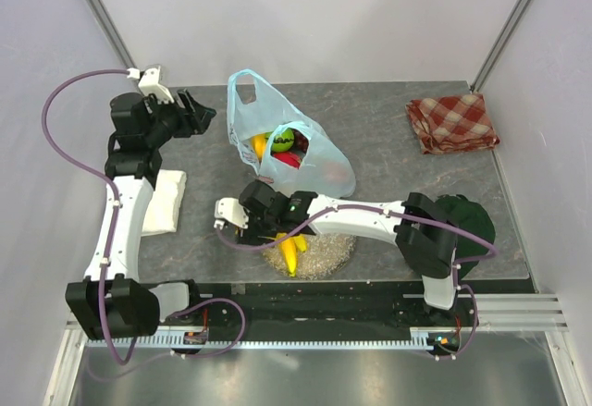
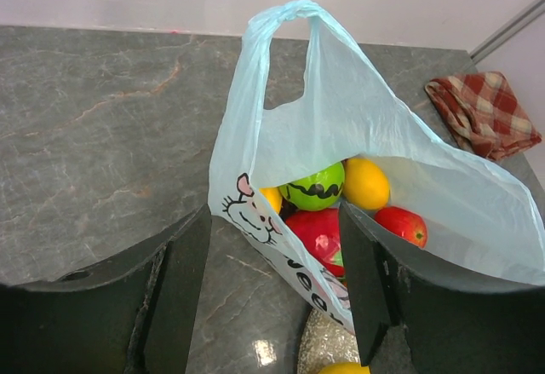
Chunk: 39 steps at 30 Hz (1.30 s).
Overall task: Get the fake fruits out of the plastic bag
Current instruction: Place the fake fruit on the plate, then adjust the plastic bag at the center of the board.
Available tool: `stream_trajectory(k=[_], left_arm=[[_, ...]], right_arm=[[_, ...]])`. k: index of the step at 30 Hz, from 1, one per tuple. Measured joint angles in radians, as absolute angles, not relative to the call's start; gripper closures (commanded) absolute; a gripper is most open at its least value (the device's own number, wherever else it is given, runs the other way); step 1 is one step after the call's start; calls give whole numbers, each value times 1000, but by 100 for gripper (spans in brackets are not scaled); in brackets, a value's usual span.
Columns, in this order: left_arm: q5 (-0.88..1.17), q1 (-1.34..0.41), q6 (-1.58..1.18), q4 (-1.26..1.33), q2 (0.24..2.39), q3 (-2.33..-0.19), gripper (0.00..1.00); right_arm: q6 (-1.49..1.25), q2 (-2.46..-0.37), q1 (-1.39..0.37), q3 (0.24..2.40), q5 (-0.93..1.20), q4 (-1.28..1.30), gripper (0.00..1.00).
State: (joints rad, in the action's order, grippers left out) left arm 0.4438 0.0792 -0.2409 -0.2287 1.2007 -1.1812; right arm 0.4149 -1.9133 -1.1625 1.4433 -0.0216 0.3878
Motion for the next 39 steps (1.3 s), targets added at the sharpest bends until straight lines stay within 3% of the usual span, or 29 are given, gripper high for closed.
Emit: stream_trajectory(k=[3,6,13,17,18,21,26,29,39], left_arm=[[453,79,-241,-229,1219,-1198,31],[461,79,-241,-230,1242,-1229,30],[484,79,-241,-208,1349,-1351,27],[480,76,-233,-205,1465,-1424,3],[480,75,-230,-204,1493,-1441,2],[482,61,-213,-201,1598,-1502,2],[503,25,-183,-203,1718,-1580,16],[528,11,-181,-203,1761,-1617,14],[654,17,-232,-95,1526,-1393,12]], right_arm=[[422,-1913,-1149,1522,25,443,11],[430,-1910,-1136,1637,91,529,12],[453,-1825,-1072,1713,141,608,47],[495,-1821,-984,1625,122,598,53],[505,-1821,-963,1592,115,601,55],[538,-1833,-897,1503,94,611,55],[582,-1834,-838,1390,42,584,55],[599,-1837,-828,1378,18,580,55],[702,-1838,-814,1326,-28,532,54]])
